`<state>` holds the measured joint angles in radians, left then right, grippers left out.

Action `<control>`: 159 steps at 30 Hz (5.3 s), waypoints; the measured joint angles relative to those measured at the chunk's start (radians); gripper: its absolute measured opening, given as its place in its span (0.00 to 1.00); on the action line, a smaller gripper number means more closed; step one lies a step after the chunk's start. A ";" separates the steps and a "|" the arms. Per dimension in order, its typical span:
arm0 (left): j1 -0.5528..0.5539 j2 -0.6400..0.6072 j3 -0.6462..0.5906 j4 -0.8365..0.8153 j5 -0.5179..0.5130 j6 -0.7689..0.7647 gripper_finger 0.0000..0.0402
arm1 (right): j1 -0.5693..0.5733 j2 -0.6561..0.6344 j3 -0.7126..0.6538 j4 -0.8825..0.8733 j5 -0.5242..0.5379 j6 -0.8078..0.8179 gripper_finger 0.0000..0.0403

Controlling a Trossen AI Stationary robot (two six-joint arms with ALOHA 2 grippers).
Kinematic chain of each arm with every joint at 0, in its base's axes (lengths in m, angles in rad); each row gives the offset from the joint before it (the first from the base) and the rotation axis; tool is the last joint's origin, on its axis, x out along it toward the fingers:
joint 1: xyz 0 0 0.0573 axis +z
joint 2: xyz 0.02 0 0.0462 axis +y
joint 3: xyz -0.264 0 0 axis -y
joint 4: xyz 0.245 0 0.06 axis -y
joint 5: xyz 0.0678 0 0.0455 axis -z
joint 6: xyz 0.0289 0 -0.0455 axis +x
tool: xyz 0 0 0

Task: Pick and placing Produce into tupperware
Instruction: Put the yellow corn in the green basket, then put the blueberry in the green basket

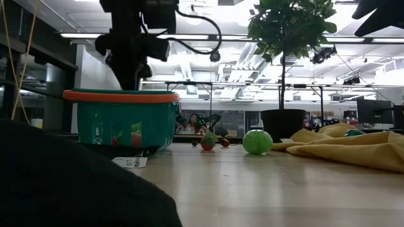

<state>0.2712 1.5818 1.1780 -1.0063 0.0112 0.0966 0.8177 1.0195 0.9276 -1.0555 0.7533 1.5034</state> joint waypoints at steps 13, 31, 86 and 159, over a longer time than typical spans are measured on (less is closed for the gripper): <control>-0.001 0.000 -0.089 0.101 0.004 -0.005 0.07 | 0.000 0.000 0.000 0.000 0.001 0.007 0.42; -0.001 0.001 -0.120 0.175 0.032 -0.033 0.07 | 0.000 0.000 0.000 -0.001 0.001 0.015 0.42; 0.261 0.002 0.431 -0.087 -0.022 -0.001 0.12 | 0.000 0.000 0.000 0.088 0.160 0.002 0.42; 0.428 0.414 0.433 0.241 0.131 0.568 0.12 | -0.296 0.000 0.000 0.049 0.014 0.138 0.42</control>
<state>0.6992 1.9959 1.6108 -0.7655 0.1422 0.6646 0.5220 1.0195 0.9276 -1.0062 0.7677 1.6418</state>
